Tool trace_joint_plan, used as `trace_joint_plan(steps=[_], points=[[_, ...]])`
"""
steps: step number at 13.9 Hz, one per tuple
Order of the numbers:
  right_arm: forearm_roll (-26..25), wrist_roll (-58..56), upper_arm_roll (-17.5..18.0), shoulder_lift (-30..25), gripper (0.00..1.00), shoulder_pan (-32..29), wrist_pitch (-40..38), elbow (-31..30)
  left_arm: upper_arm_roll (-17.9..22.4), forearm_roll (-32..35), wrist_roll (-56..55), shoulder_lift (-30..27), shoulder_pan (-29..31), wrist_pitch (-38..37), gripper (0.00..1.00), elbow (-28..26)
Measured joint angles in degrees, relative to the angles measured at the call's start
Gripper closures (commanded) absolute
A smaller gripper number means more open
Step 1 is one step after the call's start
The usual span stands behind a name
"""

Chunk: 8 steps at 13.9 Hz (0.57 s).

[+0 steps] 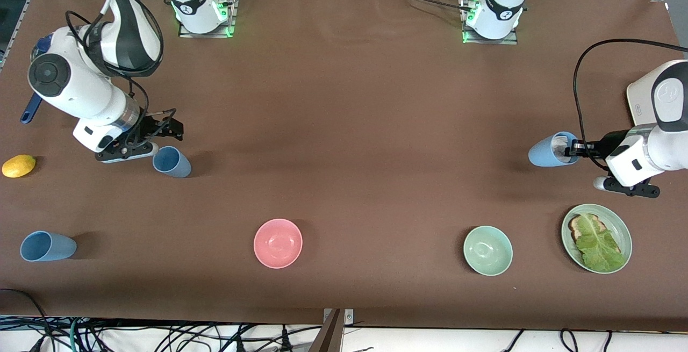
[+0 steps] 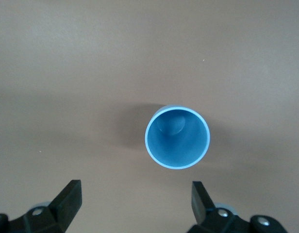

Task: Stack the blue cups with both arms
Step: 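Lift the tissue cup with the left gripper while the right gripper reaches the empty cup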

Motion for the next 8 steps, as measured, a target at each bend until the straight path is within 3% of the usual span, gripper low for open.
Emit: trace_joint_plan(steps=[4,8], points=[[0.0,0.03,-0.07,0.19,0.0,-0.13,7.24,-5.6,-7.54,0.0,-11.9,-0.3,-0.31,-1.06,1.0,2.48],[0.0,0.07,-0.08,2.81,0.0,-0.22,11.68,-6.83,-17.34,-0.02,-29.13,-1.22,-0.67,-1.29,1.0,3.37]])
